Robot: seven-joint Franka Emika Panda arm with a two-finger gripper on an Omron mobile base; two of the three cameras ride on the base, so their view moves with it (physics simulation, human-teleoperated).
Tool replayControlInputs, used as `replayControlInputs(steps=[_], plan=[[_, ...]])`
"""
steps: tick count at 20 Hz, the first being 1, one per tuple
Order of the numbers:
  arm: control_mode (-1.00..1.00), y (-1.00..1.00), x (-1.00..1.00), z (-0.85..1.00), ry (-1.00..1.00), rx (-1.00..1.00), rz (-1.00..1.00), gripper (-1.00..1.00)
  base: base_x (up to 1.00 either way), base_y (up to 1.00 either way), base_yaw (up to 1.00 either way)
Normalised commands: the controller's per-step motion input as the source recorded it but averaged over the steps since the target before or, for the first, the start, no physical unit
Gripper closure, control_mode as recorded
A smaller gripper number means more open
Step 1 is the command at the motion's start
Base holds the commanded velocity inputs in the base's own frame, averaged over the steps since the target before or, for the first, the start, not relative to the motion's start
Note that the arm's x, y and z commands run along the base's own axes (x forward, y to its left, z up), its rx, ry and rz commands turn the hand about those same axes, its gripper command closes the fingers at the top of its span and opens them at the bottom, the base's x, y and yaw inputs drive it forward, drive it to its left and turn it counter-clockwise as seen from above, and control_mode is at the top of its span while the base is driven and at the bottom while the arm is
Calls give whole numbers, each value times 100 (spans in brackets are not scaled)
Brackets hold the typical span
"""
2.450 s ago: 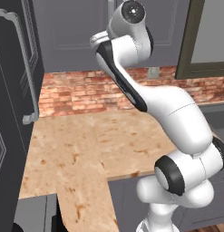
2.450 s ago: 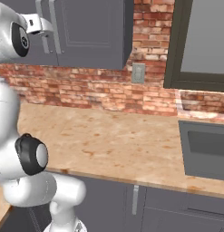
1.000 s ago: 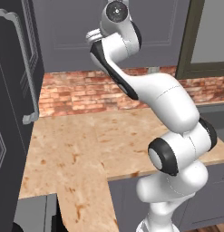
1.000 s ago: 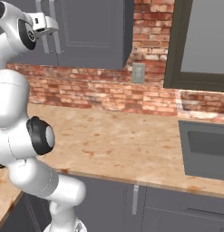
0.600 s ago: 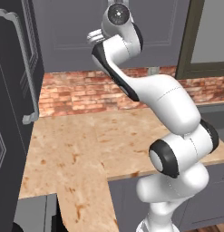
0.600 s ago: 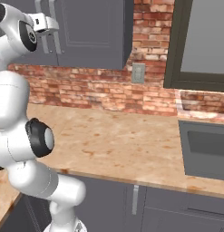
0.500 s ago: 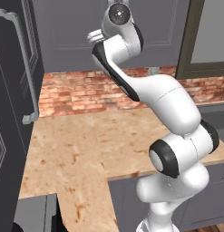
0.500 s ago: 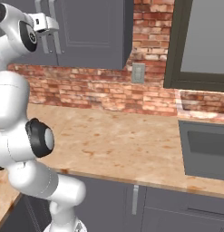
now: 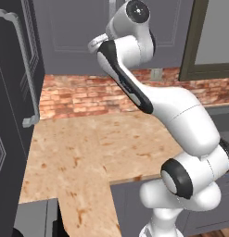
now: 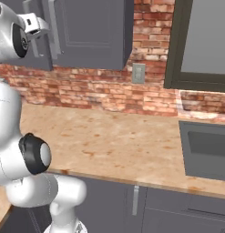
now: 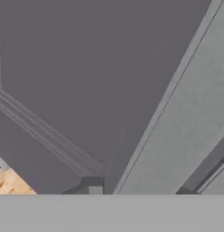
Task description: The dining table condiment station is running low on condiment bottle. Refill the condiment station by opening the cabinet and taking the condiment bottle from the cabinet and placing it on the dining table.
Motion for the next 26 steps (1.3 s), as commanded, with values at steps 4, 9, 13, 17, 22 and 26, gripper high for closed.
replayControlInputs(steps=[4,9,13,17,22,26], plan=[[-100,54,-100,0,0,0,18,100,0,0,0],[-100,56,-94,-4,-1,1,15,100,0,0,0],[-100,58,-86,-3,0,2,14,100,0,0,0],[-100,59,-59,7,0,0,8,100,0,0,0],[-100,46,-40,16,4,0,7,-100,0,0,0],[-100,24,-66,5,1,0,11,-100,0,0,0]])
